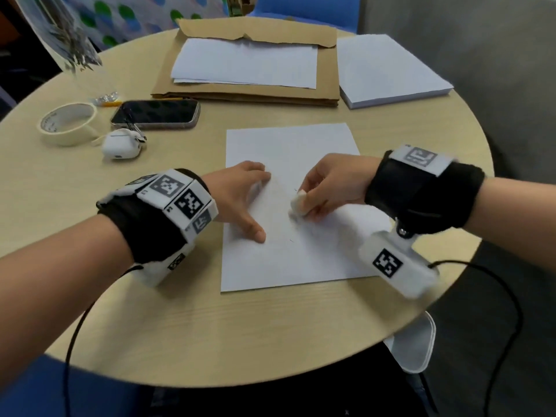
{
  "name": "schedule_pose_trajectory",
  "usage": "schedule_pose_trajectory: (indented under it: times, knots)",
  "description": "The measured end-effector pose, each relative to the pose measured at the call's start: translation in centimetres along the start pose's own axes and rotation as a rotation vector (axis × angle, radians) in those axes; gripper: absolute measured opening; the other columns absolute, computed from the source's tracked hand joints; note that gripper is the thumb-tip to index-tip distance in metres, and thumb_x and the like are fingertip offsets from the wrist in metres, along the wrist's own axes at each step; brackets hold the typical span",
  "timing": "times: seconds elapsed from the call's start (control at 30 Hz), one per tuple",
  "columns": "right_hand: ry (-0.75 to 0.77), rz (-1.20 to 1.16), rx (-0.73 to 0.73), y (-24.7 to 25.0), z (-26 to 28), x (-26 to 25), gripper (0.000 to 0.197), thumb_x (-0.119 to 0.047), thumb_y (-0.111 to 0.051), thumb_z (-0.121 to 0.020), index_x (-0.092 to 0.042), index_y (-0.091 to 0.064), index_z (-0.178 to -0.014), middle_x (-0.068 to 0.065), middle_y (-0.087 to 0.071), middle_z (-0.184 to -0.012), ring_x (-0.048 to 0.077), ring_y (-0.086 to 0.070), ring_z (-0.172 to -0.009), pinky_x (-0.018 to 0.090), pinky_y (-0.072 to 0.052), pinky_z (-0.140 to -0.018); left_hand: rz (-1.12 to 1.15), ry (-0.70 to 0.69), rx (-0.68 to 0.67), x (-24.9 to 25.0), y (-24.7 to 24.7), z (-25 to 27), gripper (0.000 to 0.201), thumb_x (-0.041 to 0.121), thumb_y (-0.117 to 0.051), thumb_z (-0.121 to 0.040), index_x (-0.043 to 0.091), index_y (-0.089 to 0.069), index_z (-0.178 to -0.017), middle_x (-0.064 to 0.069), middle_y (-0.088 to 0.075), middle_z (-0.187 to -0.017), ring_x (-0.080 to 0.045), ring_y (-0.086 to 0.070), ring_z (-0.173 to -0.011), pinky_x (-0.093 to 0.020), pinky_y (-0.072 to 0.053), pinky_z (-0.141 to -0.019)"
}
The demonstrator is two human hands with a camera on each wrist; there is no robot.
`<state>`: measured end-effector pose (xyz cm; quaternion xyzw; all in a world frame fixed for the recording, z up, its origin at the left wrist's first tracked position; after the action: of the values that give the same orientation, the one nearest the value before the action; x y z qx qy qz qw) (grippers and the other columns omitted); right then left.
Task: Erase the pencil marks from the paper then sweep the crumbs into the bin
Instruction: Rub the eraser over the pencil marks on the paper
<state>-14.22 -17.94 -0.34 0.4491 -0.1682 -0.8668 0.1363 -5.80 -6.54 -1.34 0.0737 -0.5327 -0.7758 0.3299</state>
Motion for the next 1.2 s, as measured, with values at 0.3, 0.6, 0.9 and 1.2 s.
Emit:
schedule_pose_trajectory:
  times: [0.3,0.6,0.9,1.2]
  knots:
    - [0.023,0.221,0.193,1.5,-2.0,-2.4,0.009,-0.005,-0.076,-0.073,-0.002,-0.068,-0.076,0.006,-0.064,-0.064,0.009,-0.059,-0.049,0.015,-0.055,-0.054,-0.165,-0.013,-0.151,0.3,-1.6,0.4,0.139,0.059,-0.076,-0.057,0.012,0.020,-0.146,-0.001,0.024,-0.155,-0.014,0.011,-0.145,-0.034,0.000,-0.120]
    - [-0.014,0.314,0.085,-0.5,0.3,-1.1,0.013,-0.012,-0.080,-0.068,-0.005,-0.072,-0.076,0.001,-0.063,-0.060,0.006,-0.056,-0.047,0.014,-0.051,-0.055,-0.195,-0.027,-0.170,0.1,-1.9,0.2,0.139,0.065,-0.070,-0.058,0.011,0.026,-0.144,-0.002,0.028,-0.153,-0.014,0.017,-0.144,-0.035,0.003,-0.119]
    - [-0.034,0.388,-0.063,-2.6,1.2,-0.4,0.014,-0.022,-0.080,-0.068,-0.012,-0.071,-0.072,-0.004,-0.063,-0.053,0.005,-0.056,-0.046,0.019,-0.049,-0.060,-0.180,-0.012,-0.176,0.3,-1.9,0.2,0.138,0.064,-0.070,-0.060,0.011,0.025,-0.144,-0.003,0.028,-0.153,-0.015,0.017,-0.144,-0.036,0.003,-0.119]
    - [-0.131,0.009,0.185,1.8,-3.4,-3.0,0.006,-0.003,-0.058,-0.088,0.001,-0.054,-0.086,0.011,-0.052,-0.065,0.016,-0.049,-0.048,0.016,-0.046,-0.037,0.036,-0.040,0.001,-1.3,0.3,-0.3,0.099,0.040,-0.077,-0.070,0.022,-0.019,-0.148,0.009,-0.008,-0.157,-0.012,-0.014,-0.144,-0.027,-0.014,-0.117]
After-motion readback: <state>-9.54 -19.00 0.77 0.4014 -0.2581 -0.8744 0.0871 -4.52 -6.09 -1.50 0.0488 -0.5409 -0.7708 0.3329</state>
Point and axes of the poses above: each hand's wrist, its own z-axis away from the middle knuckle, its own y-axis out of the back of the hand, x = y × z, the point moved 6 cm from there along -z, towards the middle knuckle
